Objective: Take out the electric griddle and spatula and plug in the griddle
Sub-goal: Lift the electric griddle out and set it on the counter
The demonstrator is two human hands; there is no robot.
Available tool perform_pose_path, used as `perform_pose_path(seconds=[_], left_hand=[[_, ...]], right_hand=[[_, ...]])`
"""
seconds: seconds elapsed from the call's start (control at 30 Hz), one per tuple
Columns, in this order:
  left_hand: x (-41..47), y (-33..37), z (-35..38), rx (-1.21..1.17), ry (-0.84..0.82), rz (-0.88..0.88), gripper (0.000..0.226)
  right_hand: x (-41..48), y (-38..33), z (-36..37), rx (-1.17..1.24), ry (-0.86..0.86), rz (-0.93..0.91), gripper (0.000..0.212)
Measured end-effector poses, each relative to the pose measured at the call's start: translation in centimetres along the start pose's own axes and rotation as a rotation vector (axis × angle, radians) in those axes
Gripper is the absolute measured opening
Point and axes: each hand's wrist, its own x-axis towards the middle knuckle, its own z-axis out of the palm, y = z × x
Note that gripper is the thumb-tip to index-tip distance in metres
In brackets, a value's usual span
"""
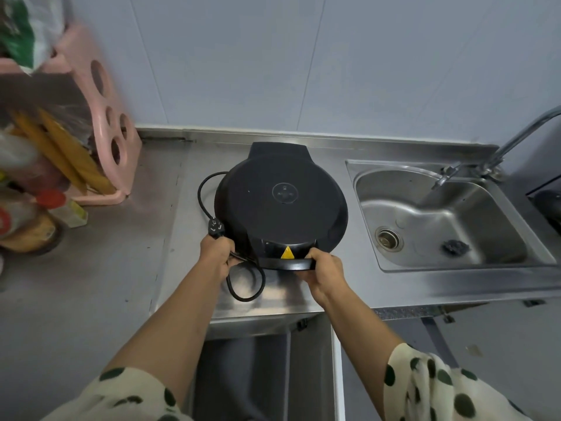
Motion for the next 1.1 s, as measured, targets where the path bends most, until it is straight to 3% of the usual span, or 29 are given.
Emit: perform_pose_path(seconds=[0.33, 0.47, 0.57, 0.73, 0.87, 1.1], left_hand=[[0.3, -0.1, -0.5, 0.026, -0.032, -0.048, 0.058], [0.1, 0.1, -0.6, 0.047, -0.026, -0.058, 0.055], [0.1, 0.8, -1.0, 0.059, 0.035, -0.033, 0.052], [-0.4, 2.8, -2.4, 0.041, 0.1, 0.014, 0.034], [-0.3, 3.9, -4.5, 0.113, 0.14, 0.047, 0.013], [1.7, 3.8, -8.1, 0.281, 0.242, 0.122, 0.034]], right_hand=[[0.5, 0.4, -0.4, -0.047, -0.039, 0.07, 0.018], [0.7, -0.4, -0.6, -0.28, 0.015, 0.073, 0.018], [0.6, -1.4, -0.1, -0.554, 0.082, -0.077, 0.017], [0.1, -2.6, 1.4, -1.053, 0.087, -0.466, 0.037], [-0.9, -2.5, 3.8, -1.136, -0.015, -0.651, 0.038], [-1.4, -1.1, 7.5, -1.252, -0.153, -0.852, 0.044]])
